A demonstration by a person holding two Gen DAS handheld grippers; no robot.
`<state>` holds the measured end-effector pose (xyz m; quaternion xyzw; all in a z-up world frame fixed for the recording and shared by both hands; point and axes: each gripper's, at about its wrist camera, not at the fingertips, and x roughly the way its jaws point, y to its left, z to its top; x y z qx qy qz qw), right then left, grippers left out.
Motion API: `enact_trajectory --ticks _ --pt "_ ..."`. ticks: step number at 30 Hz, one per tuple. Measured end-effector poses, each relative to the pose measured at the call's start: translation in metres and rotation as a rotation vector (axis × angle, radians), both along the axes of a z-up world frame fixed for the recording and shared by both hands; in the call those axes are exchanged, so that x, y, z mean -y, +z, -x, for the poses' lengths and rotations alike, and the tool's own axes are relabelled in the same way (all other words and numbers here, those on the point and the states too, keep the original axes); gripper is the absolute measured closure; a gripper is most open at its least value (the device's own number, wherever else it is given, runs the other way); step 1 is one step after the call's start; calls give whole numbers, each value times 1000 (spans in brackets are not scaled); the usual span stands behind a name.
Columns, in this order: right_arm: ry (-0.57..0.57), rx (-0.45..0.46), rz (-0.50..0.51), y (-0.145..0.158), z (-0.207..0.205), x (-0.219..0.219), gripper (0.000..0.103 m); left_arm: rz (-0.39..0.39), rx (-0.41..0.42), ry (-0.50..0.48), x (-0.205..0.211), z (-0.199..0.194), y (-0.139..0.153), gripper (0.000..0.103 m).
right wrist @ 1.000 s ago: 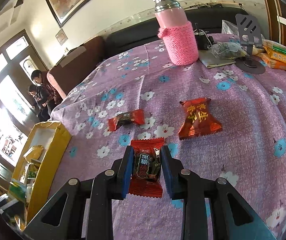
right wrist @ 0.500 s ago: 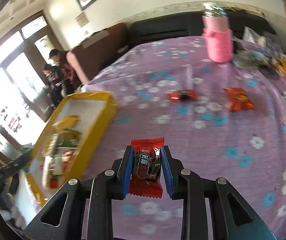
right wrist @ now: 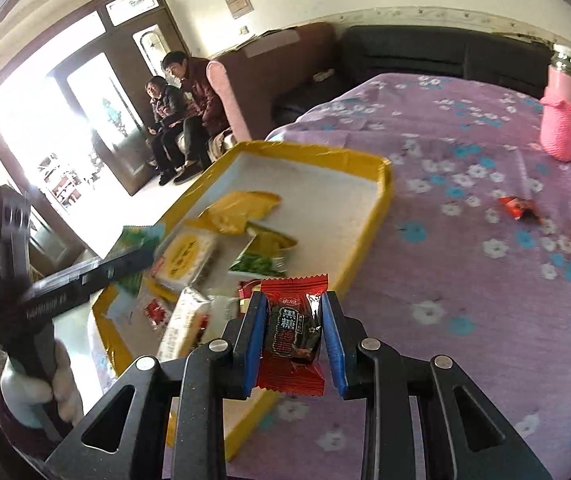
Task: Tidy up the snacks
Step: 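Carry both snacks over the tray and open both grippers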
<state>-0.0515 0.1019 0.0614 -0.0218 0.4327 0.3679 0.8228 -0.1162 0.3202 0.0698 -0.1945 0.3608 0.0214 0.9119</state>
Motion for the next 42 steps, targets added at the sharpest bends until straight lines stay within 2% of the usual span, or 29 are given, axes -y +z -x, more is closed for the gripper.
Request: enact_trajectory --ticks 8,15,22,25,29,34,40,42 --pt "93 -37 1 -8 23 -30 75 49 -11 -2 -16 -25 -2 66" --pt "160 -51 43 -25 39 -57 75 55 -71 -28 -4 -52 -16 66" --pt "176 -56 68 -37 45 -63 74 40 -105 -31 3 -67 -21 65" --pt "169 -64 65 -40 43 -62 72 51 -121 -14 3 -68 -23 57" --pt "170 -70 30 -37 44 -56 63 70 -119 4 3 -59 -21 56" --pt "159 -62 -4 -28 42 -42 61 80 -79 0 11 -43 -8 47" --pt "104 -45 -36 -19 40 -7 54 85 -29 -26 34 -28 12 39" --pt "74 -47 -41 -18 36 9 52 77 -15 -26 45 -23 19 27"
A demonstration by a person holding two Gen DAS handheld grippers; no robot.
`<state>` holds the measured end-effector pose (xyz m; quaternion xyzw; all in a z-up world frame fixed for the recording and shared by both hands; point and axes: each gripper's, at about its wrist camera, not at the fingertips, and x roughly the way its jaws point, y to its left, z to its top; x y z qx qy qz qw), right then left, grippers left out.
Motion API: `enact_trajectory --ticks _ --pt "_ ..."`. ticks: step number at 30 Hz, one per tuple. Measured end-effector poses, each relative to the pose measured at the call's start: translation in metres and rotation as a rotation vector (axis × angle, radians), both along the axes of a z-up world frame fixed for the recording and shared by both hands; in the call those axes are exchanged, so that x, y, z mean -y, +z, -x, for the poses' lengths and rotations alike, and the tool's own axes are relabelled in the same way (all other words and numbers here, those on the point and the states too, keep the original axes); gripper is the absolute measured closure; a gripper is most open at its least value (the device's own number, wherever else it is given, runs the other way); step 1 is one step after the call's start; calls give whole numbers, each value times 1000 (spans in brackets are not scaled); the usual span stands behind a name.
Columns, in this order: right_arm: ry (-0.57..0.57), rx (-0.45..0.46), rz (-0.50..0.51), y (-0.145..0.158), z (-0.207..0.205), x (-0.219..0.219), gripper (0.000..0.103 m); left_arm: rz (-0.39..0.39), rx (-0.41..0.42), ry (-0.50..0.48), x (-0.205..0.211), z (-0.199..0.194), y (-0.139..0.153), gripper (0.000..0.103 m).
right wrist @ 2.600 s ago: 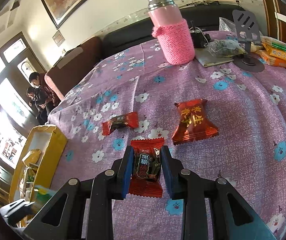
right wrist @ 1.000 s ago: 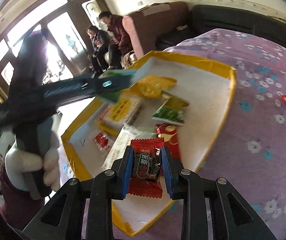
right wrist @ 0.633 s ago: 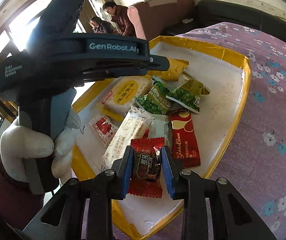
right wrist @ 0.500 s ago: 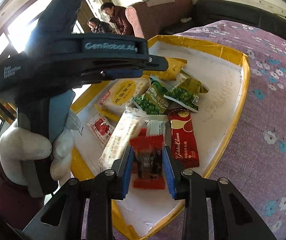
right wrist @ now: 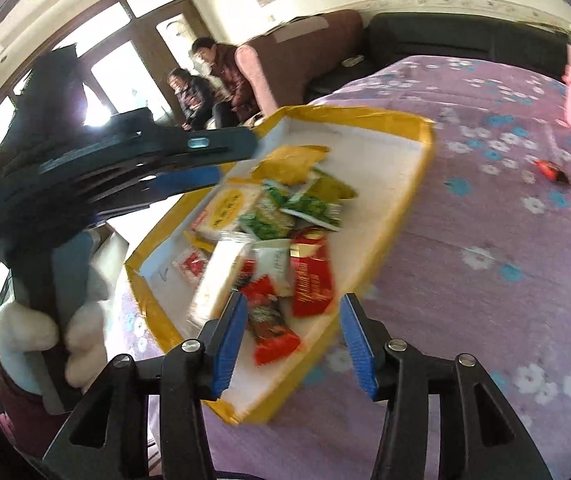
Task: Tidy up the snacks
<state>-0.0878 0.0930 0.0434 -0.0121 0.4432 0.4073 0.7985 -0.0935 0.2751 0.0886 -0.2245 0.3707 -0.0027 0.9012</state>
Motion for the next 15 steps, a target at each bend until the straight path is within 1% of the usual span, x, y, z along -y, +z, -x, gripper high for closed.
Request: enact_trajectory --ticks 2,3,6,7,13,15 --pt "-36 -2 0 0 -3 20 51 -8 -8 22 8 3 3 22" --pt "-56 -2 2 0 -5 29 51 5 -16 24 12 4 3 22" --pt "-138 -6 -2 0 -15 65 48 90 -22 -15 25 5 -1 22" --pt "-160 -7 -4 0 -20 74 48 95 -26 -27 30 5 -1 22" --pt "-311 -15 -12 -1 -42 146 47 57 -47 -90 69 4 -5 22" --pt "-359 -18 -16 -2 -49 168 47 23 -55 -94 80 4 -7 22"
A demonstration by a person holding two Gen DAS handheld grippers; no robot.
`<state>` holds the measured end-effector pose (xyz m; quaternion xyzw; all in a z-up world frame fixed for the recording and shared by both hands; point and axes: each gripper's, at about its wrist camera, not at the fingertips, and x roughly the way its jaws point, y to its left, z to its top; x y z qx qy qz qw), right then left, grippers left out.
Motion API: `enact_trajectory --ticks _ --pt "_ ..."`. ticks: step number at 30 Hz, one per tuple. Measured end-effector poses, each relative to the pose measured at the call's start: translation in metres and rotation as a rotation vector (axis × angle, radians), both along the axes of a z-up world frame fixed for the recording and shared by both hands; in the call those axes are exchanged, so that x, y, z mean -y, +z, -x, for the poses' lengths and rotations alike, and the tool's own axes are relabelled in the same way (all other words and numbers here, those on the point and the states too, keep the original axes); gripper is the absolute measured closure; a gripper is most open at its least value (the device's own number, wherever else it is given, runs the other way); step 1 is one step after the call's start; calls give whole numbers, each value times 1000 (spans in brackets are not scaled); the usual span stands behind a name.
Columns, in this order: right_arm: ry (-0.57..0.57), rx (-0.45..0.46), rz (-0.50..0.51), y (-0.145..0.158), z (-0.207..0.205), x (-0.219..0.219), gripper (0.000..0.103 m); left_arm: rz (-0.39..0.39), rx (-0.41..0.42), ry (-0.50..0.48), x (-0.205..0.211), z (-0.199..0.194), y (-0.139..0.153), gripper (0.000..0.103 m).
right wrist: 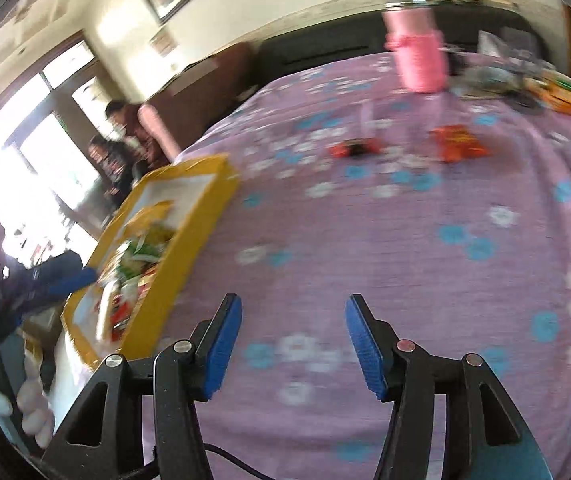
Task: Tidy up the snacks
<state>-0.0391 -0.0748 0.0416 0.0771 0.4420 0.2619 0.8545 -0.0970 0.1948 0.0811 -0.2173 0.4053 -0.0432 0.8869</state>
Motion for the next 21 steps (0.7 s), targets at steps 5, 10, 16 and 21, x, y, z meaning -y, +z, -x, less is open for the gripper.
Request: enact_trajectory --ticks 5,10,16,21 --pt "-137 -19 -31 -3 -16 60 45 -135 7 24 21 4 -2 22" --pt "-234 -34 -59 -6 -26 98 43 -302 21 13 49 3 -7 22" --pt "-256 -64 -80 -15 -36 103 43 -355 30 -25 70 1 -11 22" --pt "-220 -73 -66 -21 -36 86 43 -417 35 -30 80 0 -12 22"
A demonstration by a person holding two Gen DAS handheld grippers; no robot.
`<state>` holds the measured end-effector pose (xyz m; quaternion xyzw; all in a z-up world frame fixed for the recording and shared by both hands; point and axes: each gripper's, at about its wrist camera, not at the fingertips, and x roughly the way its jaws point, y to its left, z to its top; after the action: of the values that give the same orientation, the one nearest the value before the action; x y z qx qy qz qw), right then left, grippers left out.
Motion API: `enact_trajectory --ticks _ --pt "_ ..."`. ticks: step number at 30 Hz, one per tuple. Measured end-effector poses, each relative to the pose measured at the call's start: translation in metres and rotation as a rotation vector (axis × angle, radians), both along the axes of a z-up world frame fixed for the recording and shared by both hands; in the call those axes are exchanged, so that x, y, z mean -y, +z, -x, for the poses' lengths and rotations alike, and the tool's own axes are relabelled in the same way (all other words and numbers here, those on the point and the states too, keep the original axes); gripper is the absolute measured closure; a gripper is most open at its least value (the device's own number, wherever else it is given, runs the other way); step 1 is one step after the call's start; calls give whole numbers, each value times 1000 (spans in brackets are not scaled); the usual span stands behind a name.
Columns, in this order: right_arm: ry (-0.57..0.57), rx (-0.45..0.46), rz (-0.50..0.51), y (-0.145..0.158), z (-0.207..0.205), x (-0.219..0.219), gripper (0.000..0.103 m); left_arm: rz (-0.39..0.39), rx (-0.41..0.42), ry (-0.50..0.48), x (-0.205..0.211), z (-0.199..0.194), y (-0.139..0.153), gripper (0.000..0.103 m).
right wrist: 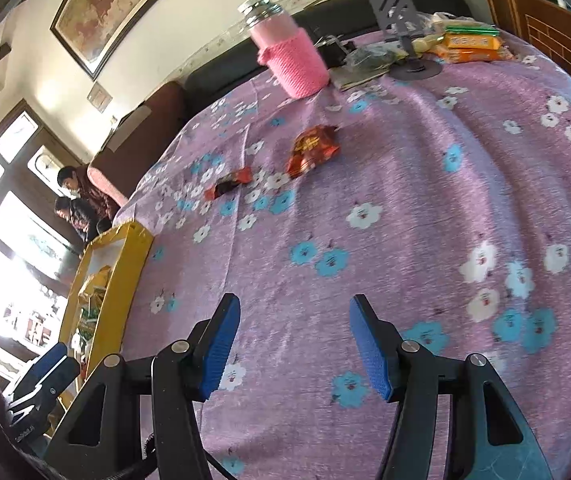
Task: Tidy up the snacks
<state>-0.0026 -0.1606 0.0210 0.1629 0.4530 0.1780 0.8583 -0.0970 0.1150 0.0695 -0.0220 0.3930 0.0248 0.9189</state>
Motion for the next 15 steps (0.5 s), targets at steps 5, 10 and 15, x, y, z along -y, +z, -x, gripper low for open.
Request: enact_trajectory --ticks 5,10,15 --pt "17 -2 19 -2 2 -10 43 -17 -16 13 -2 -2 -5 22" --pt "22 -4 34 -1 3 -13 43 -15 -38 26 -6 -3 -10 22" --pt "23 -5 39 -1 3 -14 43 -15 -43 24 -6 -2 -11 22"
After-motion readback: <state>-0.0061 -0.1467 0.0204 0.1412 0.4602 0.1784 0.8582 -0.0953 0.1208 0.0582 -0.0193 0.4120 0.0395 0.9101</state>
